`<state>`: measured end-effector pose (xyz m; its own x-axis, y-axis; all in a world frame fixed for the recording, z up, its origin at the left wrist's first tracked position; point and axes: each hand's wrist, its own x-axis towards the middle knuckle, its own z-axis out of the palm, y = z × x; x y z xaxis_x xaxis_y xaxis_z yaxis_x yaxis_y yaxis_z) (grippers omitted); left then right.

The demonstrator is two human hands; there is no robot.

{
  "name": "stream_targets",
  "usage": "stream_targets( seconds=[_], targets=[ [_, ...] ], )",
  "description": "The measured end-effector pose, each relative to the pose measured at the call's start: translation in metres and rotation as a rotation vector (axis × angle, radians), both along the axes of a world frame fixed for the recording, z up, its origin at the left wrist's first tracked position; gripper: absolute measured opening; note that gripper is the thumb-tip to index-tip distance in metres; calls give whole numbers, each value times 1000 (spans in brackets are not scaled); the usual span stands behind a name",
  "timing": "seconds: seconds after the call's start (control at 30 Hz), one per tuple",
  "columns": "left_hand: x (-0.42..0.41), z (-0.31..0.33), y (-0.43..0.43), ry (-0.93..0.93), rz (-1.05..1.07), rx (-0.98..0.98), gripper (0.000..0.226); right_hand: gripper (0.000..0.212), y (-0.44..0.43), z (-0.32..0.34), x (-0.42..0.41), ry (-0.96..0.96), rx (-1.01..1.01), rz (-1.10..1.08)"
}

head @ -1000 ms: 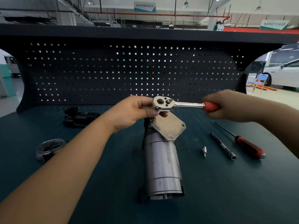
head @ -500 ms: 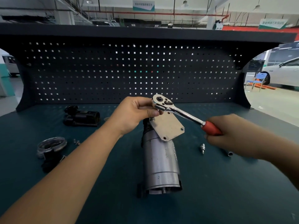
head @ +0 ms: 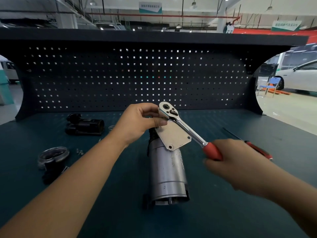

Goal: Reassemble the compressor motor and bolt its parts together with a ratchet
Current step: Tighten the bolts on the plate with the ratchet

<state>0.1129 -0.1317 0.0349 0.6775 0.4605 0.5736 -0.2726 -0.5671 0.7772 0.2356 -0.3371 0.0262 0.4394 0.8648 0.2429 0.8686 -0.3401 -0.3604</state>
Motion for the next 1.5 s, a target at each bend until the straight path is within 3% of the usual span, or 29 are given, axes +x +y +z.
stream_targets(
  seconds=[0.2, 0.37, 0.67, 0.9, 1.27, 1.5],
  targets=[
    [-4, 15, 7, 220, -137, 59, 21, 27, 20, 31, 45, -164, -48, -3],
    [-6, 20, 14, 278, -143, 48, 21, 29, 43, 53, 64, -264, -21, 35],
    [-3, 11, 8, 156, -92, -13, 23, 26, 30, 41, 50, -267, -54, 24],
    [3, 4, 0, 5, 28, -65, 24, 27, 3, 4, -2, 14, 24, 18],
    [-1, 17, 8, 271, -164, 2, 19, 25, 36, 42, 63, -229, -160, 63],
    [1, 13, 7, 203, -123, -15, 24, 26, 39, 48, 66, -255, -181, 91]
  ],
)
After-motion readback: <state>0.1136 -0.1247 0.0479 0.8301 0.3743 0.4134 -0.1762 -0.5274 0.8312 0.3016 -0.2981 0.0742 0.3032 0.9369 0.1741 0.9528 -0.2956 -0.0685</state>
